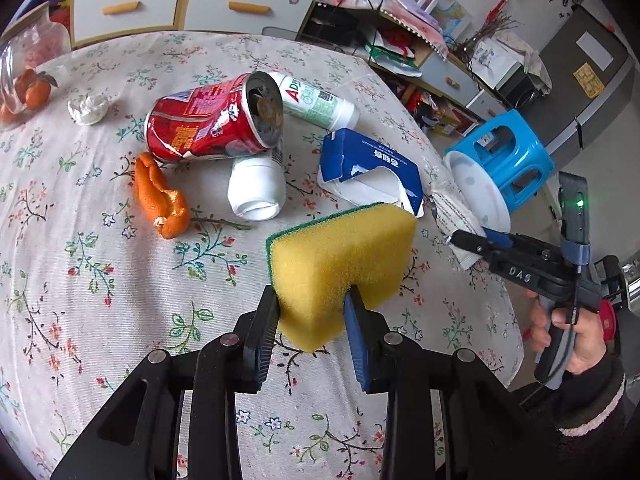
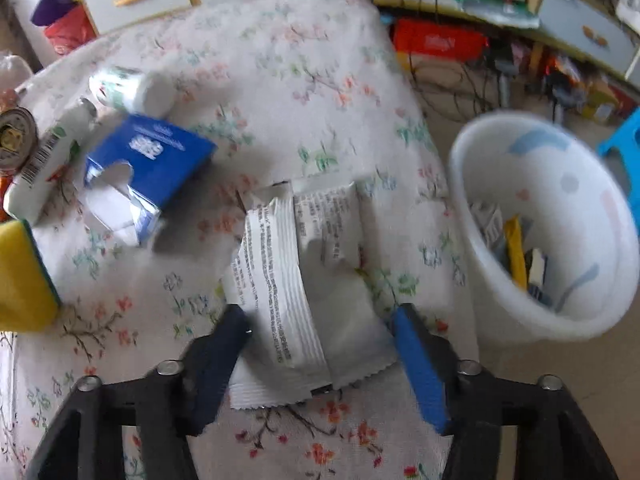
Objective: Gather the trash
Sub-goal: 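Carry both items over the bin and open the right tool to drop the wrapper, then open the left tool to drop the yellow sponge into the bin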
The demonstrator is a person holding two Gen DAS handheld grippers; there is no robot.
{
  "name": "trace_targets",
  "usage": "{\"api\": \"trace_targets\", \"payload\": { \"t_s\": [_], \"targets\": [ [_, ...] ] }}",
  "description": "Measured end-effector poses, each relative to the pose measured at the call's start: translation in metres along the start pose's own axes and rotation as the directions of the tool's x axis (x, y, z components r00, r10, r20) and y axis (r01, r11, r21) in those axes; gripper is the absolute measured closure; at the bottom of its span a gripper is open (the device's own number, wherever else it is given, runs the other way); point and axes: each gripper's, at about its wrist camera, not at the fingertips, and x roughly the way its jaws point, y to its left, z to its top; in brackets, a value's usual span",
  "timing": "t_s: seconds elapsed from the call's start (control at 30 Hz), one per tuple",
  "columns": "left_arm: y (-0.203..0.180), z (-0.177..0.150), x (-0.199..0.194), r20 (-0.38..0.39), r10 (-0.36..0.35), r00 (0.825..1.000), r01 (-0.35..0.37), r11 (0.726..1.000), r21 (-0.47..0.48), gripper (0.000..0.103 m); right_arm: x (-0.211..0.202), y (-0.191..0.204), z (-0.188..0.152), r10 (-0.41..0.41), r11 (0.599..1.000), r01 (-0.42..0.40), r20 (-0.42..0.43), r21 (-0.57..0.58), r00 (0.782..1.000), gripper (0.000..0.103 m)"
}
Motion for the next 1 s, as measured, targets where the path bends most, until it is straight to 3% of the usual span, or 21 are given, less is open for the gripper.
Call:
{"api": "trace_targets", "payload": {
  "t_s": [0.1, 0.23, 0.4, 0.53, 0.63, 0.67, 0.7, 0.77, 0.87, 1.0],
  "targets": [
    [0.0, 0.0, -0.001, 0.005, -0.001, 1.0, 0.001, 1.0, 0.001, 0.069, -0.004, -0.001, 0.001, 0.009, 1.0, -0.009, 0.012, 0.013, 1.0, 0.071],
    [-0.002, 0.002, -0.007, 0.024, -0.003, 1.0, 0.003, 1.0, -0.001, 0.069, -0.014, -0.01, 0.002, 0.02, 0.998, -0.022, 0.037, 0.059, 0.999, 0.074],
    [-0.013, 0.01, -0.017, 0.06, -0.013, 0.998, 0.013, 1.0, 0.003, 0.069, -0.036, -0.052, 0.009, -0.001, 0.977, -0.018, 0.089, 0.215, 0.996, 0.073],
    [-0.033, 0.023, -0.012, 0.063, -0.015, 0.998, 0.013, 0.999, 0.037, 0.069, -0.049, -0.1, 0.012, -0.043, 0.927, -0.009, 0.129, 0.375, 0.991, 0.071],
    [-0.051, 0.034, -0.003, 0.055, -0.021, 0.998, 0.017, 0.998, 0.067, 0.069, -0.049, -0.133, 0.012, -0.064, 0.876, -0.007, 0.129, 0.482, 0.99, 0.059],
    [-0.057, 0.038, 0.0, 0.053, -0.025, 0.998, 0.021, 0.997, 0.073, 0.069, -0.048, -0.145, 0.011, -0.052, 0.846, -0.028, 0.134, 0.533, 0.99, 0.041],
    [-0.064, 0.042, 0.004, 0.05, -0.031, 0.998, 0.027, 0.996, 0.08, 0.069, -0.05, -0.152, 0.009, -0.044, 0.825, -0.046, 0.146, 0.564, 0.988, 0.031],
    [-0.082, 0.052, 0.014, 0.045, -0.045, 0.998, 0.04, 0.994, 0.103, 0.069, -0.052, -0.166, 0.005, -0.026, 0.79, -0.081, 0.164, 0.608, 0.986, 0.031],
    [-0.111, 0.066, 0.033, 0.033, -0.056, 0.998, 0.051, 0.988, 0.146, 0.069, -0.057, -0.177, 0.0, -0.028, 0.77, -0.082, 0.163, 0.633, 0.986, 0.031],
    [-0.15, 0.081, 0.066, -0.006, -0.067, 0.998, 0.066, 0.978, 0.196, 0.068, -0.064, -0.192, -0.009, -0.086, 0.765, -0.003, 0.107, 0.644, 0.991, 0.031]
  ]
}}
